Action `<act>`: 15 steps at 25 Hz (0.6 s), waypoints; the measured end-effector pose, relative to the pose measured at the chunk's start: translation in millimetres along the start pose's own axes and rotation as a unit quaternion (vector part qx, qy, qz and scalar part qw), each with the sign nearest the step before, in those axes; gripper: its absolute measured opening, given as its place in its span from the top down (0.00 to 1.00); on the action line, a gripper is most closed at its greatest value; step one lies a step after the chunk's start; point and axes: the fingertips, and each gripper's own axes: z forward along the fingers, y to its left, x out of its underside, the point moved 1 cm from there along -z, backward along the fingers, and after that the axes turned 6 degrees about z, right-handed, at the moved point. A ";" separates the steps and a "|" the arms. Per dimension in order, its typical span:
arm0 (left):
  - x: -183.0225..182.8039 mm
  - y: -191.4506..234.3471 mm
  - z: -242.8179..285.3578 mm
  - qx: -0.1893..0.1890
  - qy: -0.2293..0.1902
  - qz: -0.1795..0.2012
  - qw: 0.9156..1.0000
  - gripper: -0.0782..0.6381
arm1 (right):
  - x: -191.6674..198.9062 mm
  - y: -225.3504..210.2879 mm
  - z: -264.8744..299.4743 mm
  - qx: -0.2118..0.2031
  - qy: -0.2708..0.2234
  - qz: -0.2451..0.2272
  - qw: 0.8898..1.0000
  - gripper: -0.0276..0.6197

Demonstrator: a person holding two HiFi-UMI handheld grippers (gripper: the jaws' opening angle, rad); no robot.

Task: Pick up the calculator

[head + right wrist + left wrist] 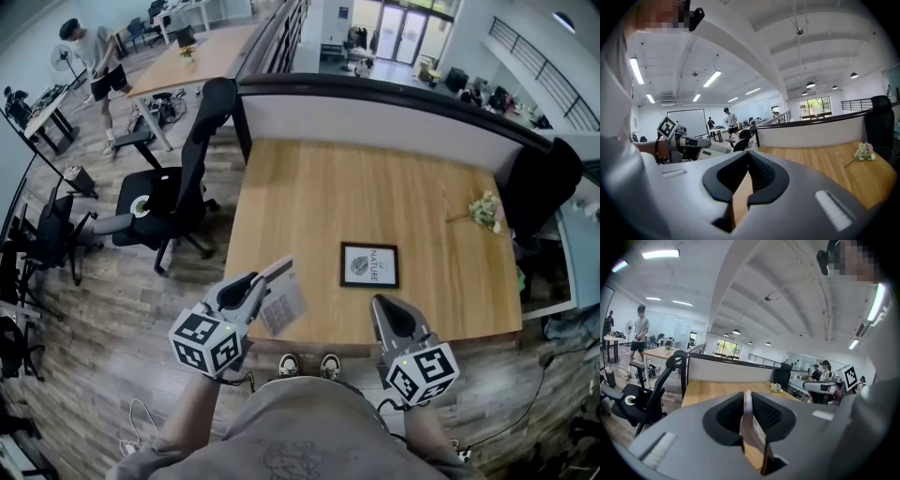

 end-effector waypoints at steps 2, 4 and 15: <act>-4.1 -0.6 -0.6 0.000 -0.004 0.005 1.000 0.82 | -6.4 1.8 -1.4 -0.001 -0.010 -0.007 1.000 0.94; -8.5 -1.9 -1.9 0.000 -0.009 0.007 1.000 0.82 | -11.9 2.7 -3.6 -0.001 -0.018 -0.011 1.000 0.94; -43.4 -16.1 -17.8 -0.013 -0.061 0.048 0.997 0.82 | -33.2 8.5 -21.5 0.000 -0.055 -0.024 0.998 0.94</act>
